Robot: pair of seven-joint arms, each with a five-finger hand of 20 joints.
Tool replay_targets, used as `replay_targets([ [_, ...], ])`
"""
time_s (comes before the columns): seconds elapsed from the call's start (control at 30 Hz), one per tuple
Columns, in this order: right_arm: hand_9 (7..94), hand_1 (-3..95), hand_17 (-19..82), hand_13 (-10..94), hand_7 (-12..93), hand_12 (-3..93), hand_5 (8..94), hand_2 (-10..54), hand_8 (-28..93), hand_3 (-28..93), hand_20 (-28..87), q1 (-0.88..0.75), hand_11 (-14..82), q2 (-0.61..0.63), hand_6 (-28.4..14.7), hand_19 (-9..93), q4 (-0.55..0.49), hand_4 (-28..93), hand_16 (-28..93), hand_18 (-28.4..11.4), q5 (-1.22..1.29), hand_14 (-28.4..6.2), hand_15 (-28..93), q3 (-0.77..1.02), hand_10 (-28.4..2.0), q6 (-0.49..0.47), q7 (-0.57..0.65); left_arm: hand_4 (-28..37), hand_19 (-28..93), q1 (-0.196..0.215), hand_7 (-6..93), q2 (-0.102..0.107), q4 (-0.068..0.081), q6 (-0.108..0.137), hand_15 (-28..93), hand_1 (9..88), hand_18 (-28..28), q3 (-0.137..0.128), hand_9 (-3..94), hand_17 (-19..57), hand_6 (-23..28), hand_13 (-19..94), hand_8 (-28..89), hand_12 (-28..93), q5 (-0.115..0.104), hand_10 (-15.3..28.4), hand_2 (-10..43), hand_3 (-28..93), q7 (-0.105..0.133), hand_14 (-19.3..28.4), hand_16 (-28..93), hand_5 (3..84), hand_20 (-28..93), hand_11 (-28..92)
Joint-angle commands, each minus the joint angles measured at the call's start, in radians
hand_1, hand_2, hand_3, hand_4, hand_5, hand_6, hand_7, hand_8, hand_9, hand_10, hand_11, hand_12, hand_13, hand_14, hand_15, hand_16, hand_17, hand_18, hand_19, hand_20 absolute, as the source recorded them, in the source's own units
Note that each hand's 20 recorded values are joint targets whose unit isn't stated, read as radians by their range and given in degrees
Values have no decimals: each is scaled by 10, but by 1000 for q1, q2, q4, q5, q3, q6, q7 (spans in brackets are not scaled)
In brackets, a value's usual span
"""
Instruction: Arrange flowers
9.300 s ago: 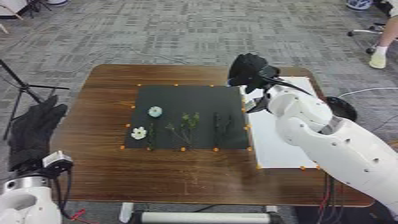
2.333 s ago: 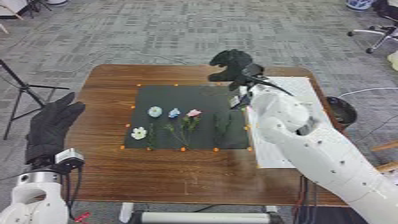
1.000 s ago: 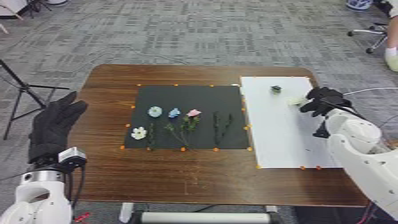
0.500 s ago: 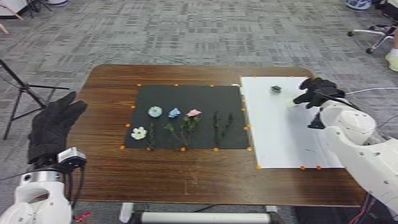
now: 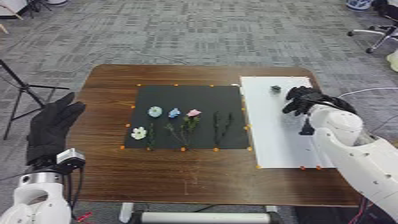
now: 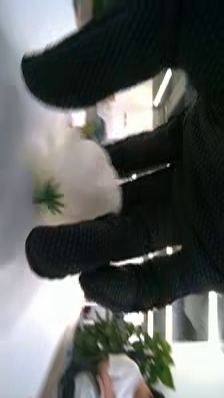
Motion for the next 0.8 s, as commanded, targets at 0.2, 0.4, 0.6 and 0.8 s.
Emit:
replay_targets([
  [0.2, 722, 561, 365, 709, 181, 176, 713, -82, 41, 593, 561, 19, 145, 40, -22, 719, -29, -166, 299, -205, 25, -114, 509, -28, -138, 123, 3, -283, 105, 0, 100, -5, -9, 13, 164, 239, 127, 4, 505, 80, 50, 404, -70, 88, -8, 155, 90, 680, -1, 171, -19, 479, 165, 199],
  [0.4, 775, 597, 381, 733, 195, 234, 765, -75, 56, 583, 572, 50, 117, 83, -15, 728, -103, -166, 310, -205, 81, -104, 508, -36, -137, 177, 4, -283, 105, -5, 100, -1, -10, 15, 165, 239, 127, 5, 505, 80, 50, 404, -71, 88, -10, 155, 90, 680, -5, 170, -19, 479, 164, 199],
  [0.6, 794, 597, 386, 740, 189, 249, 774, -79, 62, 587, 576, 95, 111, 94, -16, 731, -230, -162, 315, -206, 244, -102, 504, -77, -139, 255, 28, -283, 104, 9, 99, 2, -15, 12, 164, 239, 127, -9, 505, 81, 51, 404, -71, 87, -11, 155, 90, 680, -5, 170, -19, 480, 164, 200],
  [0.8, 801, 599, 389, 744, 185, 254, 779, -82, 67, 585, 577, 195, 108, -20, -17, 735, -245, -157, 317, -207, 371, -101, 503, -219, -140, 311, 29, -283, 104, 13, 99, 7, -19, 23, 164, 239, 127, -10, 505, 81, 51, 404, -70, 88, -11, 154, 91, 679, -9, 170, -19, 480, 164, 199],
])
